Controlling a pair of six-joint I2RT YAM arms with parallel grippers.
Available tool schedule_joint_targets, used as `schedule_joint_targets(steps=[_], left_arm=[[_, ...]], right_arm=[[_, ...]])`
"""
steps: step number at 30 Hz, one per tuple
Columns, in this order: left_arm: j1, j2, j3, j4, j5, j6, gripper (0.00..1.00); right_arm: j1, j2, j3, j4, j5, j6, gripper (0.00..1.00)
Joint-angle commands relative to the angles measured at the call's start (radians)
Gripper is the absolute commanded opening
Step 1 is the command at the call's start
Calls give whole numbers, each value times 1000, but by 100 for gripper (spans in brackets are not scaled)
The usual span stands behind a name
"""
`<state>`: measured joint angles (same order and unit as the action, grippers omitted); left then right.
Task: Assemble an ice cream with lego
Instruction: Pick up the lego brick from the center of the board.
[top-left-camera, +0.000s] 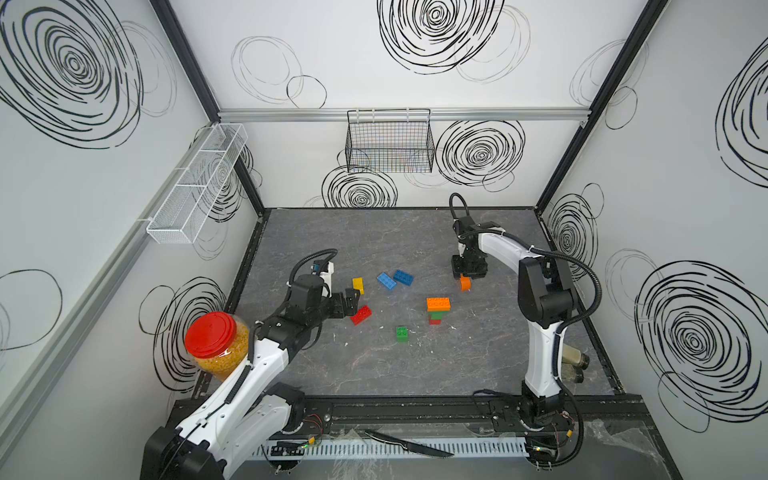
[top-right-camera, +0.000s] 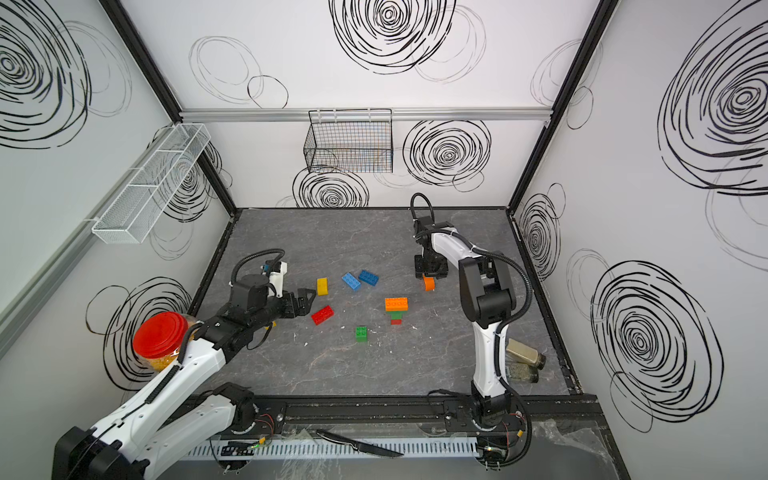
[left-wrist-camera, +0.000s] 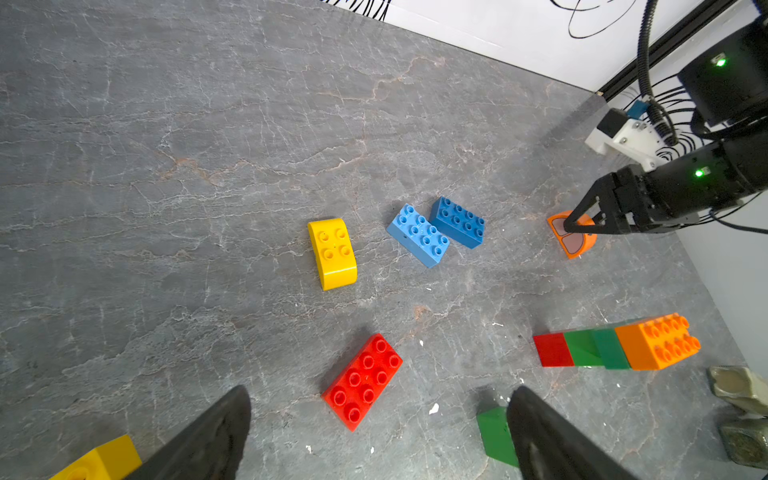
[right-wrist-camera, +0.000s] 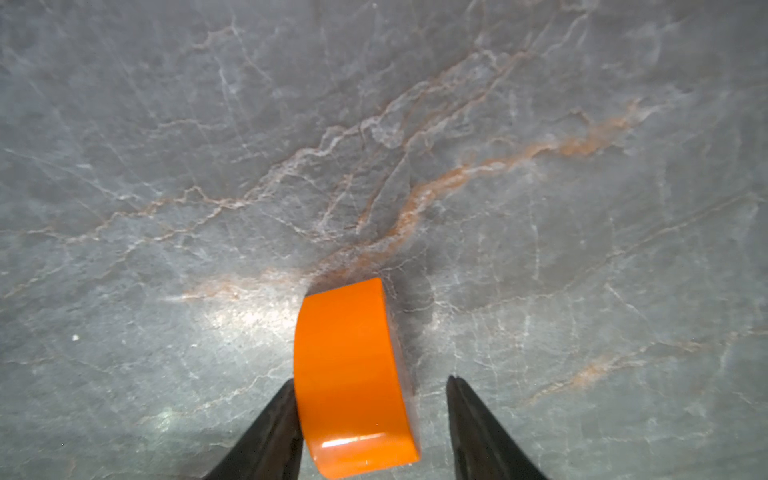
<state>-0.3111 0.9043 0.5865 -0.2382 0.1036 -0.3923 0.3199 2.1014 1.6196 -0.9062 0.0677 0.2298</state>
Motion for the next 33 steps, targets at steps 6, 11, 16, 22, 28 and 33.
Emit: schedule_joint_targets(steps=[6, 11, 16, 22, 28, 33], left_arm=[[0, -9, 10, -1, -13, 7, 99], [0, -11, 11, -1, -14, 6, 99], [-2, -12, 10, -1, -14, 7, 99], [-1, -17, 12, -6, -19, 7, 99], [-4, -18, 13, -13, -24, 5, 99], [-10, -13, 15, -18, -24, 6, 99]], right_arm=[[20, 1, 23, -41, 23, -24, 55], [23, -3, 22, -51, 33, -28, 52], [26, -11, 16, -52, 37, -32, 46], [30, -26, 36, -67, 33, -64, 7], [56, -98, 90, -125, 101, -145, 0], [80, -147, 157, -224, 99, -192, 0]])
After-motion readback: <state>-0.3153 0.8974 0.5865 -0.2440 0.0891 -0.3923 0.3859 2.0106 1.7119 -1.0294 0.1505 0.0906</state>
